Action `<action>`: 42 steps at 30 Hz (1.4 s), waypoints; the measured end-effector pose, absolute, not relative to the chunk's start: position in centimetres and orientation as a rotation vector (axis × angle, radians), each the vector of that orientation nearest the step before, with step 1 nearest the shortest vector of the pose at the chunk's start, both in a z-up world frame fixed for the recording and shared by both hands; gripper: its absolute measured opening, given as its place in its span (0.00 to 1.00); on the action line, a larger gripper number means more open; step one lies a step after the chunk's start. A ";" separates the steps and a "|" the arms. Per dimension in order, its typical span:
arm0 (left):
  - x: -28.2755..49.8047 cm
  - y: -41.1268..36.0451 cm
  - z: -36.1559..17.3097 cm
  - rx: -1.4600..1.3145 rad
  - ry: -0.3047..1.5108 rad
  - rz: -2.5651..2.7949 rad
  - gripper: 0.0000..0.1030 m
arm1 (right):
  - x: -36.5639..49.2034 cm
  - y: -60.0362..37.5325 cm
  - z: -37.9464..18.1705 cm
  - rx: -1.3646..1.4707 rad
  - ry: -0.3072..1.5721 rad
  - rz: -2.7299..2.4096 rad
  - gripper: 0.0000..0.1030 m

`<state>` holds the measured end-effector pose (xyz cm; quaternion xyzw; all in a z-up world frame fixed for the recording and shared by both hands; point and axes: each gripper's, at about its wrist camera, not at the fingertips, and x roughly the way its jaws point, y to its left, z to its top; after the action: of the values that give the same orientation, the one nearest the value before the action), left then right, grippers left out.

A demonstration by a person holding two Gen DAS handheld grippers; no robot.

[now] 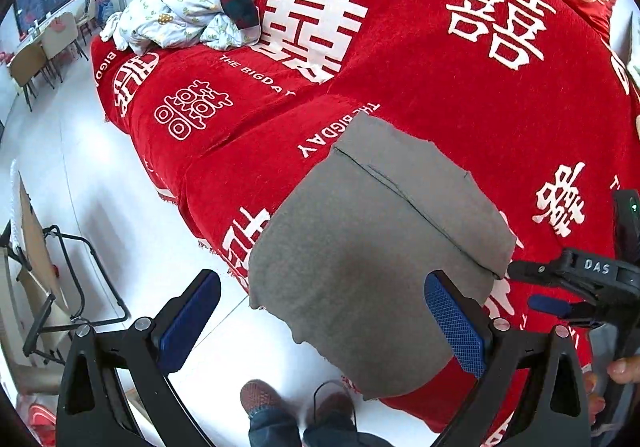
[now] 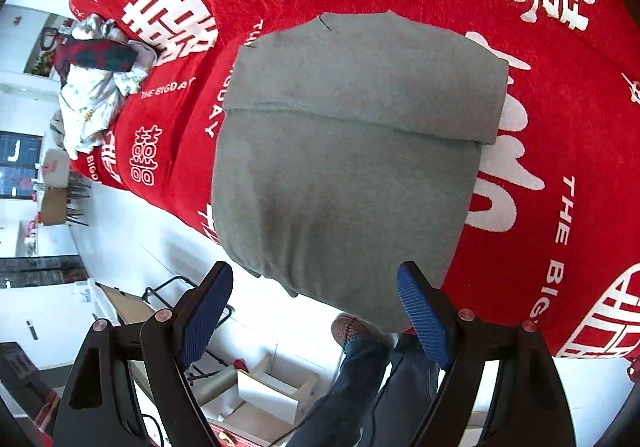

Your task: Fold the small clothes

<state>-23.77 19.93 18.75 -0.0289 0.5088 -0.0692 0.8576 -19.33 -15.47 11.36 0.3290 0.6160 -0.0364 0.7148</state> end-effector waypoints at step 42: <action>-14.4 28.1 -13.8 0.189 1.586 -0.473 0.99 | -33.7 -8.6 -16.9 1.063 1.437 -0.194 0.85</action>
<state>-14.39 28.14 -13.77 0.0840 0.7046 -0.2100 0.6726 -33.66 -8.63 -16.87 0.4629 0.6255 -0.0845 0.6224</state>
